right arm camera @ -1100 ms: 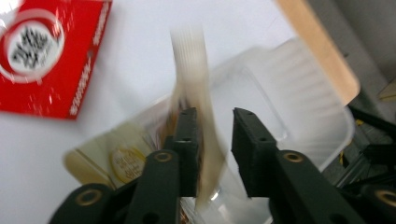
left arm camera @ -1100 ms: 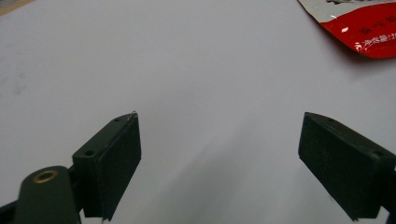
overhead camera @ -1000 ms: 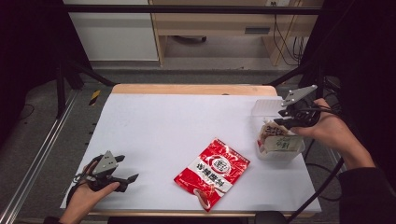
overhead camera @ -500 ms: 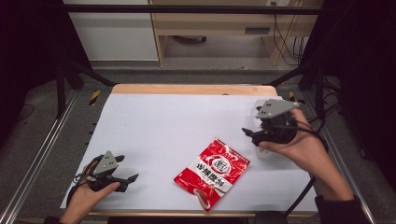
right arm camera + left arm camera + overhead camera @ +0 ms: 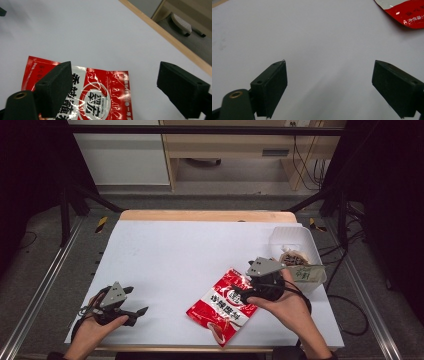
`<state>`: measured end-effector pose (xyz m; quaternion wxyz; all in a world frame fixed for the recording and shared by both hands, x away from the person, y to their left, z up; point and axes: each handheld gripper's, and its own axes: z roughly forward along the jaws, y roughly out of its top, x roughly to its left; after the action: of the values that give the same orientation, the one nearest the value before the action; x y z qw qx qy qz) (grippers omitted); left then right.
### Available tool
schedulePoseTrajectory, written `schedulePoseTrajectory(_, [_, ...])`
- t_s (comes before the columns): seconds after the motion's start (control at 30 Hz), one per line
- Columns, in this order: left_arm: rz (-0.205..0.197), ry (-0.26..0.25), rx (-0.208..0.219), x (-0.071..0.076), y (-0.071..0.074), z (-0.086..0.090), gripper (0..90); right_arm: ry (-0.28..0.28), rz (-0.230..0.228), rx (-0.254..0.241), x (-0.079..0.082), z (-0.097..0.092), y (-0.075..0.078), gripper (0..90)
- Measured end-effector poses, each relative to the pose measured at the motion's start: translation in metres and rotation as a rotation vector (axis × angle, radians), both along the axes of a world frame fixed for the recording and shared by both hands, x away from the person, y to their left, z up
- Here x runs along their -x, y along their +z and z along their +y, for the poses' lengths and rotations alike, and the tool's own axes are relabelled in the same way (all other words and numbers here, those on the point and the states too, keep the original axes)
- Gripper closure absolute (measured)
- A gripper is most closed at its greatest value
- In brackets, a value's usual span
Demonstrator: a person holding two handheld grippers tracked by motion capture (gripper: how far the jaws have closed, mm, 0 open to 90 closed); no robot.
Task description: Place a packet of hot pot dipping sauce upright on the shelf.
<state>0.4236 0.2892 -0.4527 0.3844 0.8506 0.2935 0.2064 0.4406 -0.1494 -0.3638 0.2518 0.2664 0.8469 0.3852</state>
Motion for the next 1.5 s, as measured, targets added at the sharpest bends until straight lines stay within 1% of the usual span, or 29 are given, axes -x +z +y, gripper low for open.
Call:
schedulePoseTrajectory(0.07, [-0.001,0.0,-0.006,0.0,0.0,0.0,12.7,-0.017,0.013,-0.003,-0.001,0.001,-0.008,12.7])
schedulePoseTrajectory(0.1, [-0.001,-0.001,-0.01,0.0,0.0,-0.001,12.7,-0.031,0.022,-0.014,-0.002,0.001,-0.013,12.7])
schedulePoseTrajectory(0.17, [-0.002,0.0,-0.016,0.0,-0.001,-0.002,12.7,-0.064,0.039,-0.041,-0.003,-0.001,-0.021,13.1])
schedulePoseTrajectory(0.2, [-0.002,-0.002,-0.021,0.0,-0.001,-0.002,12.7,-0.092,0.044,-0.055,-0.003,-0.003,-0.027,13.3])
schedulePoseTrajectory(0.23, [-0.004,-0.002,-0.023,0.0,-0.001,-0.003,12.7,-0.106,0.044,-0.065,-0.003,-0.005,-0.03,13.6])
schedulePoseTrajectory(0.27, [-0.007,-0.002,-0.03,0.0,-0.001,-0.003,12.7,-0.125,0.049,-0.093,-0.003,-0.006,-0.034,14.0])
schedulePoseTrajectory(0.33, [-0.01,-0.006,-0.036,0.001,-0.001,-0.003,12.7,-0.159,0.039,-0.146,-0.003,-0.01,-0.04,15.3])
schedulePoseTrajectory(0.37, [-0.011,-0.007,-0.036,0.001,-0.001,-0.004,12.7,-0.189,0.027,-0.152,-0.002,-0.01,-0.044,15.9])
schedulePoseTrajectory(0.4, [-0.013,-0.007,-0.036,0.0,-0.001,-0.004,12.7,-0.206,0.014,-0.138,0.0,-0.011,-0.048,15.4])
schedulePoseTrajectory(0.47, [-0.013,-0.005,-0.037,-0.001,-0.001,-0.005,12.7,-0.234,0.013,-0.1,0.001,-0.013,-0.058,15.2])
schedulePoseTrajectory(0.5, [-0.011,-0.007,-0.042,-0.001,-0.002,-0.005,12.7,-0.248,0.02,-0.096,0.001,-0.015,-0.063,15.2])
schedulePoseTrajectory(0.53, [-0.011,-0.006,-0.045,-0.002,-0.002,-0.005,12.7,-0.252,0.044,-0.082,0.002,-0.017,-0.069,14.2])
schedulePoseTrajectory(0.57, [-0.011,-0.008,-0.049,-0.002,-0.002,-0.006,12.7,-0.258,0.052,-0.06,0.002,-0.019,-0.072,14.2])
schedulePoseTrajectory(0.63, [-0.013,-0.011,-0.054,-0.001,-0.002,-0.008,12.7,-0.274,0.053,-0.035,0.004,-0.024,-0.077,14.3])
schedulePoseTrajectory(0.73, [-0.019,-0.012,-0.064,0.0,-0.002,-0.009,12.7,-0.295,0.082,-0.037,0.006,-0.033,-0.084,13.8])
schedulePoseTrajectory(0.8, [-0.026,-0.011,-0.07,0.001,-0.002,-0.009,12.7,-0.3,0.096,-0.036,0.006,-0.036,-0.086,13.1])
schedulePoseTrajectory(0.83, [-0.028,-0.017,-0.083,0.001,0.0,-0.008,12.7,-0.303,0.107,-0.035,0.007,-0.038,-0.088,12.6])
schedulePoseTrajectory(0.97, [-0.028,-0.012,-0.076,0.0,-0.001,-0.007,12.7,-0.31,0.148,-0.027,0.004,-0.045,-0.095,11.5])
schedulePoseTrajectory(1.03, [-0.029,-0.014,-0.077,0.0,0.0,-0.007,12.7,-0.311,0.159,-0.019,0.002,-0.045,-0.099,11.5])
schedulePoseTrajectory(1.07, [-0.029,-0.012,-0.074,0.0,0.0,-0.007,12.7,-0.303,0.17,-0.014,0.001,-0.046,-0.1,11.4])
schedulePoseTrajectory(1.1, [-0.03,-0.011,-0.072,0.0,0.0,-0.007,12.7,-0.303,0.185,-0.02,0.0,-0.045,-0.101,11.4])
schedulePoseTrajectory(1.2, [-0.029,-0.014,-0.073,0.0,0.0,-0.007,12.7,-0.295,0.198,-0.025,-0.002,-0.046,-0.104,11.3])
schedulePoseTrajectory(1.27, [-0.029,-0.017,-0.076,0.0,0.0,-0.007,12.7,-0.301,0.202,-0.027,-0.002,-0.046,-0.103,11.4])
schedulePoseTrajectory(1.3, [-0.027,-0.02,-0.085,-0.001,0.0,-0.007,12.7,-0.298,0.204,-0.03,-0.002,-0.047,-0.104,11.5])
schedulePoseTrajectory(1.4, [-0.027,-0.018,-0.077,0.0,0.0,-0.008,12.7,-0.294,0.219,-0.032,-0.002,-0.046,-0.105,12.2])
schedulePoseTrajectory(1.5, [-0.028,-0.018,-0.074,0.0,0.0,-0.007,12.7,-0.284,0.23,-0.046,-0.002,-0.045,-0.105,14.2])
